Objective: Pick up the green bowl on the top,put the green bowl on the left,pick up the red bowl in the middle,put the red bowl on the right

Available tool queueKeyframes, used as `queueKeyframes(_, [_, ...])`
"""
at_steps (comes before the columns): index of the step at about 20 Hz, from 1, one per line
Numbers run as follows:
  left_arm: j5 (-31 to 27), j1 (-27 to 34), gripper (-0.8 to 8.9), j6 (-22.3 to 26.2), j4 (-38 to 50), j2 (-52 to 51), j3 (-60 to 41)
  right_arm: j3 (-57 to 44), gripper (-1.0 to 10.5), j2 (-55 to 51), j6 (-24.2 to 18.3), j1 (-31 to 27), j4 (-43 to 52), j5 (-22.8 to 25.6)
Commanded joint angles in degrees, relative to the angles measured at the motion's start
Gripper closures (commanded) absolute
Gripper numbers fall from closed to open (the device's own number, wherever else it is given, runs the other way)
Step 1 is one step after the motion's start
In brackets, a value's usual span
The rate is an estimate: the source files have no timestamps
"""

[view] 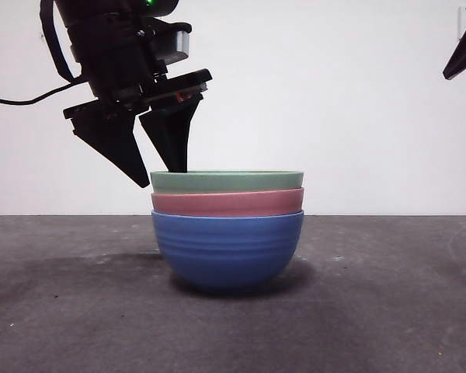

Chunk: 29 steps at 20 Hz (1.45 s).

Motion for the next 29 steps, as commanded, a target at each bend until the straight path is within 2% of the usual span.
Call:
queueKeyframes(1, [-0.15,-0.22,5.78,0.76,0.37,0.09,-0.04,0.17,6.9,0.02,-0.33,0.11,0.22,0.02])
queueKeyframes(3, [-0.02,-0.22,6.34,0.90,0.46,0.22,-0.04,0.17,6.9,0.02,-0.33,0.11,0.22,0.02])
queueKeyframes(6, [-0.02,-0.24,6.36,0.85,0.42,0.22,-0.04,0.17,6.9,0.02,-0.33,0.11,0.22,0.02])
queueKeyframes(7, [-0.15,-0.24,6.77,0.85,0.42,0.22,-0.04,0.17,6.9,0.02,-0.33,0.11,0.22,0.02])
queueKeyframes(9, [-0.15,-0.24,8.32,0.83,0.55,0.22,-0.04,0.17,6.9,0.02,-0.33,0.11,0.20,0.02])
queueKeyframes(22, [0.07,-0.17,8.22,0.66,0.94,0.20,1.20,0.17,6.9,0.02,-0.33,0.11,0.20,0.02])
queueKeyframes(29, [0.28,-0.11,8.22,0.70,-2.64,0.20,4.57,0.17,6.9,0.02,-0.33,0.11,-0.24,0.00])
